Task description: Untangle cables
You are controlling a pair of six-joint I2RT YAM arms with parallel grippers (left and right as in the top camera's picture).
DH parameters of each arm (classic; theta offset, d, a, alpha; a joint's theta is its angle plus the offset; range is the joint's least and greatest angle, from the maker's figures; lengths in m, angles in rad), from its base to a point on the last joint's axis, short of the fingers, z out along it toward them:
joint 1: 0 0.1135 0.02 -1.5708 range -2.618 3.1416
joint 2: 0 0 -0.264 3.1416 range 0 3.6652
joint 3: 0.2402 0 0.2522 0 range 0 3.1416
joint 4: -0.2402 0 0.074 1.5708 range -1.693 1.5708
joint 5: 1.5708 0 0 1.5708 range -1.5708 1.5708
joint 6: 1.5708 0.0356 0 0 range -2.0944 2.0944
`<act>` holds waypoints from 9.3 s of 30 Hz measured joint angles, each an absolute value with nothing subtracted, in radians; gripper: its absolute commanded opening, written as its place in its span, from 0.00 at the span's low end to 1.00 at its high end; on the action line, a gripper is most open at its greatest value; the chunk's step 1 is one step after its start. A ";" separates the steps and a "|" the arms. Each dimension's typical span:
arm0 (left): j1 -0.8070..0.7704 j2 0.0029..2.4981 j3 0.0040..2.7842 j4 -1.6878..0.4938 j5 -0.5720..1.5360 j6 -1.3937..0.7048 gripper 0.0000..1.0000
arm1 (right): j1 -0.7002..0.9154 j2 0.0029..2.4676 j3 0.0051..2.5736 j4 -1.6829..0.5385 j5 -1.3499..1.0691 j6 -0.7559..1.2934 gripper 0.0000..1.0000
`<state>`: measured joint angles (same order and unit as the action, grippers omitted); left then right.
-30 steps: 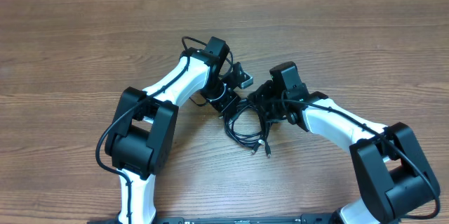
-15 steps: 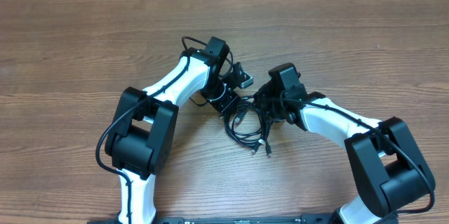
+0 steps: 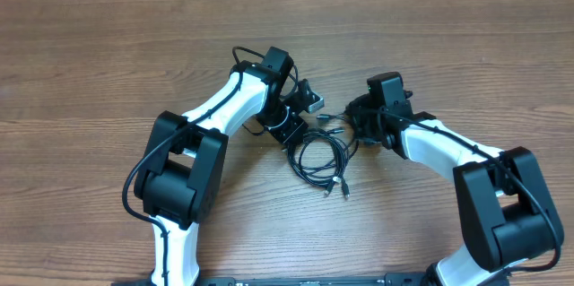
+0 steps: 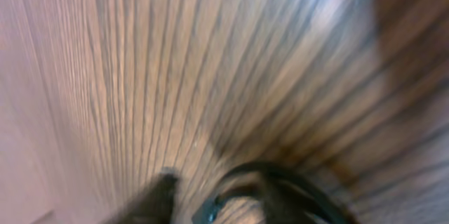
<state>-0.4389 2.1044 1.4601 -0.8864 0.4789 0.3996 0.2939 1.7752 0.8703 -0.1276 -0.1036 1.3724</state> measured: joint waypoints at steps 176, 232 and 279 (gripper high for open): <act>-0.432 2.009 1.462 -0.904 0.599 0.397 0.04 | 0.250 1.621 0.871 -0.435 -0.085 0.968 0.91; -0.108 1.935 1.373 -0.524 0.416 -0.307 0.04 | 0.468 1.646 0.870 -0.062 -0.335 0.706 1.00; -0.118 1.935 1.367 -0.537 0.272 -0.390 0.08 | 0.564 1.894 1.081 -0.399 -0.346 0.805 0.70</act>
<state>-0.1184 1.9347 1.3674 -0.5369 0.2722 -0.3904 0.5644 1.8942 1.0813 -0.3992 -0.3458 0.8047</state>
